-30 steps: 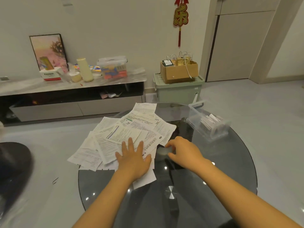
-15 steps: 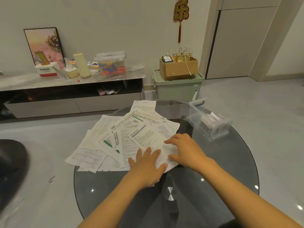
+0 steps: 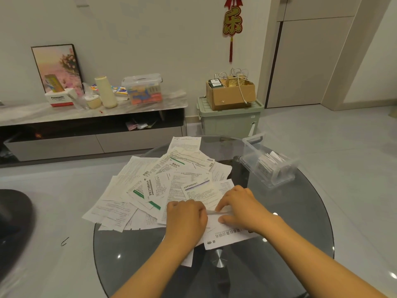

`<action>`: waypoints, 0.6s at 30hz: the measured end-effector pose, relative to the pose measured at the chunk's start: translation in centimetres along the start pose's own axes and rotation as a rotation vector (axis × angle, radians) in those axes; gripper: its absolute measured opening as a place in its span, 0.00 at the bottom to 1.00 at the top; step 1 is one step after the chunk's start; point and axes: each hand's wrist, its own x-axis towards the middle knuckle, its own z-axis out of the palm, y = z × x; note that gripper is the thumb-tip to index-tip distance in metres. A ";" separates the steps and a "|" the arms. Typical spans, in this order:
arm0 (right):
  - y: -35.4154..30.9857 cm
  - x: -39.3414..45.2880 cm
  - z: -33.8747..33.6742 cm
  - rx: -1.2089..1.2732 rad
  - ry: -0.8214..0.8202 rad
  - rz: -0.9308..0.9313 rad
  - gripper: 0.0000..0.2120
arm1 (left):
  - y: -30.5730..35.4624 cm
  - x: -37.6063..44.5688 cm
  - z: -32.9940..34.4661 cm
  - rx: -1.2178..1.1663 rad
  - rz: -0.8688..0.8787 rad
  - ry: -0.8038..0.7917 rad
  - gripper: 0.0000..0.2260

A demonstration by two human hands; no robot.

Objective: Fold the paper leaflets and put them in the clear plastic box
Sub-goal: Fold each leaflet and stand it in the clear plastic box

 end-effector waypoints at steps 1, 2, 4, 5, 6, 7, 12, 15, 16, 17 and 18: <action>0.0 0.0 -0.1 0.032 0.022 0.001 0.11 | 0.1 0.0 -0.2 -0.070 -0.019 0.028 0.10; 0.0 -0.1 -0.2 0.070 0.044 0.004 0.08 | 0.0 0.0 -0.2 -0.144 -0.043 0.049 0.08; 0.1 -0.3 -0.7 0.177 0.040 0.030 0.06 | -0.1 0.1 -0.2 -0.344 -0.118 0.023 0.06; 0.1 -0.5 -1.0 0.231 0.018 0.040 0.06 | -0.2 0.2 -0.2 -0.465 -0.162 -0.027 0.05; 0.0 -0.7 -1.2 0.273 -0.003 0.035 0.05 | -0.2 0.1 -0.3 -0.564 -0.195 -0.086 0.05; 0.0 -0.9 -1.5 0.304 -0.018 0.027 0.03 | -0.3 0.1 -0.5 -0.606 -0.205 -0.134 0.04; 0.0 -1.0 -1.5 0.391 -0.009 0.067 0.02 | -1.0 0.5 -0.3 -0.609 -0.198 -0.174 0.05; -0.1 -0.8 -1.1 0.410 0.006 0.145 0.10 | -1.3 0.7 0.2 -0.589 -0.210 -0.147 0.08; -0.1 -0.7 -0.9 0.386 0.008 0.166 0.14 | -1.3 0.7 0.4 -0.568 -0.196 -0.143 0.11; -0.1 -0.6 -0.6 0.362 0.010 0.185 0.19 | -1.4 0.6 0.6 -0.547 -0.177 -0.142 0.15; -0.2 -0.5 -0.3 0.348 0.012 0.200 0.22 | -1.5 0.6 0.9 -0.530 -0.159 -0.142 0.19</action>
